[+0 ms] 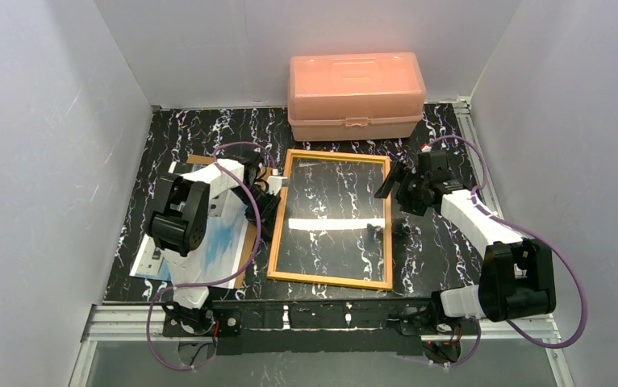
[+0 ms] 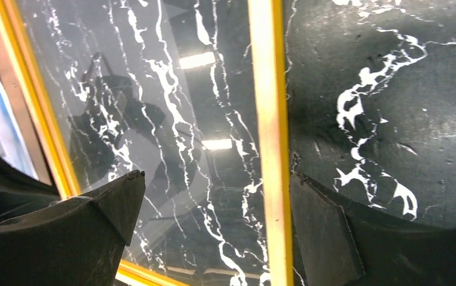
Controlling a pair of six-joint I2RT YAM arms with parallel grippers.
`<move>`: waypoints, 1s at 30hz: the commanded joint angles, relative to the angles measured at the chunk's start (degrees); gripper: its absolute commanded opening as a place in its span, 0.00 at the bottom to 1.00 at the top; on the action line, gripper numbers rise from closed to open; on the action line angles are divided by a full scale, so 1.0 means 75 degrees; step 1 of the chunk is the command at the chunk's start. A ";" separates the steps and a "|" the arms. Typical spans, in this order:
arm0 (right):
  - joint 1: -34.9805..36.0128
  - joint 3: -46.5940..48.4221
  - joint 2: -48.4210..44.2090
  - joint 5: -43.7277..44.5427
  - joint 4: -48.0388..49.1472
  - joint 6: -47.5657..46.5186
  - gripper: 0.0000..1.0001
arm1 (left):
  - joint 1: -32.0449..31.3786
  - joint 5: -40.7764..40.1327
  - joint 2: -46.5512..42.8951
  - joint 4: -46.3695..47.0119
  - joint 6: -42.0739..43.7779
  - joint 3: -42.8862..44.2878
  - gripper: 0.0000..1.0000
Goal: Put the photo into the frame
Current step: Place the photo frame item in the photo frame.
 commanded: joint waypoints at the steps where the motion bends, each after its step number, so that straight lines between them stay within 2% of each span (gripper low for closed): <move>1: -0.0034 0.0400 0.0018 -0.0702 0.0355 -0.0119 0.99 | -0.0204 0.0690 0.0142 -0.0019 -0.0169 0.0119 0.09; 7: 0.0217 0.1024 -0.0049 -0.0661 -0.0131 -0.0291 0.99 | -0.0113 0.1092 0.0005 -0.0598 -0.0180 0.0654 0.12; 13: 0.2003 0.1688 0.0137 0.0335 0.0041 0.0359 0.99 | 0.1099 0.0927 -0.0944 -0.2239 0.0205 0.1849 0.34; 15: 0.2836 0.2034 0.0453 0.0697 0.0250 0.0633 0.98 | 0.1713 0.0648 -0.1185 -0.2855 0.0465 0.2352 0.46; 17: 0.3616 0.2445 0.0953 0.0882 0.0478 0.0872 0.98 | 0.2310 0.0062 -0.1411 -0.3315 0.0885 0.2799 0.73; 19: 0.4271 0.2910 0.1705 0.0893 0.0750 0.1064 0.98 | 0.3033 -0.0585 -0.1660 -0.3429 0.1280 0.2963 0.92; 24: 0.5565 0.4539 0.3475 0.0770 0.0982 0.1299 0.98 | 0.4868 -0.1590 -0.1771 -0.3418 0.1666 0.3047 0.98; 30: 0.6204 0.6050 0.5210 0.0374 0.0961 0.1377 0.97 | 0.6257 -0.2006 -0.1262 -0.3007 0.2051 0.2835 0.99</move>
